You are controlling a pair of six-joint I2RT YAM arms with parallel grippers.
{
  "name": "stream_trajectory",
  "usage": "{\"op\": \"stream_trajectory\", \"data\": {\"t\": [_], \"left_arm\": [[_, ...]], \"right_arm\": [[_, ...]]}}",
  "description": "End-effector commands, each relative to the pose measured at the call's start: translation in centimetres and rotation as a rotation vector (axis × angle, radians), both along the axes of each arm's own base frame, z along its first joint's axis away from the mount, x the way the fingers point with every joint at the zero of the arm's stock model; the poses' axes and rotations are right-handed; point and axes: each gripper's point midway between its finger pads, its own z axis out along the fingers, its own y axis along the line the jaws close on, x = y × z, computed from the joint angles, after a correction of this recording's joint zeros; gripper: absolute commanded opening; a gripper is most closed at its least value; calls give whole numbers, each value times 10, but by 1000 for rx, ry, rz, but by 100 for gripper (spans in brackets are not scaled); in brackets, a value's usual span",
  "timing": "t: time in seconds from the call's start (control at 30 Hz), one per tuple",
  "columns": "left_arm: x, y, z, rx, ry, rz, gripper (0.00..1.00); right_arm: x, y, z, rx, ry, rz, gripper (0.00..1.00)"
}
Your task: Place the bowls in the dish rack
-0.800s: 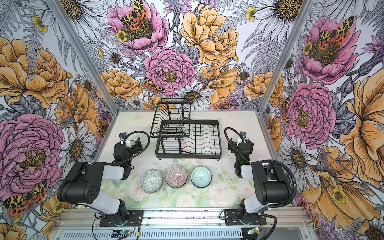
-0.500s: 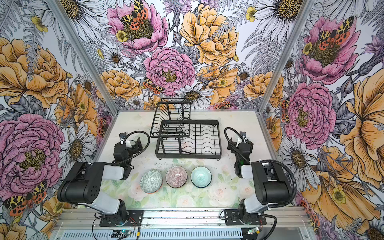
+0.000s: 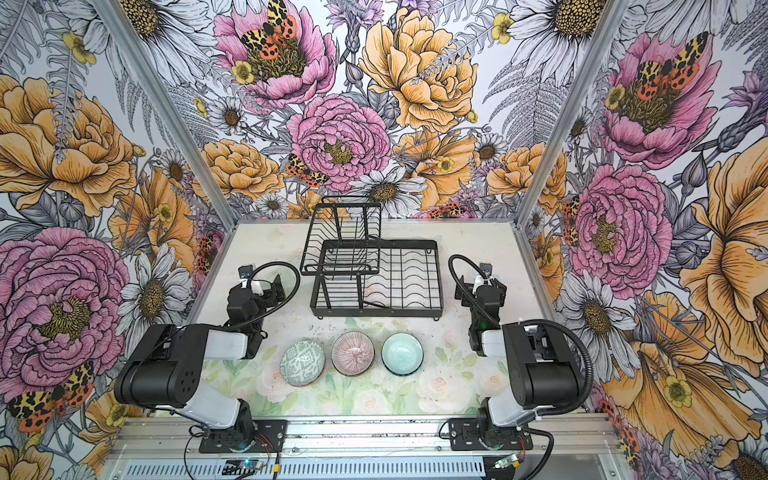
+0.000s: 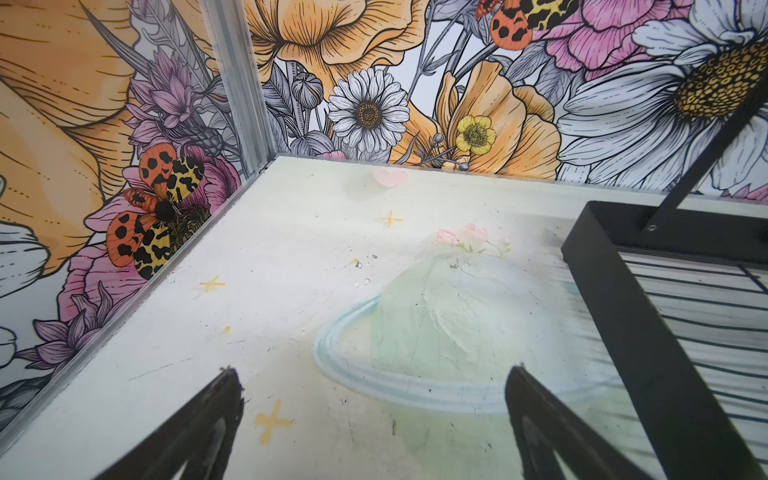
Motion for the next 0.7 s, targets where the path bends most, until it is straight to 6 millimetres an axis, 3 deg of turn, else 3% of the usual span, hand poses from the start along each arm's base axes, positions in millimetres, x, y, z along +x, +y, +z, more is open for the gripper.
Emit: {"op": "stream_trajectory", "data": {"t": [0.0, 0.17, 0.27, 0.47, 0.67], "left_arm": [[6, -1, 11, -3, -34, -19, 99], [5, 1, 12, 0, -39, -1, 99], [-3, 12, 26, -2, -66, 70, 99], [-25, 27, 64, -18, 5, 213, 99], [-62, 17, 100, -121, 84, 269, 99]], "right_arm": [[5, -2, 6, 11, -20, -2, 100], [4, -2, 6, 10, -22, -2, 99], [3, -1, 13, 6, -29, 1, 100], [-9, -3, 52, -6, -45, -43, 99], [-3, 22, 89, 23, 62, 1, 99]]}}
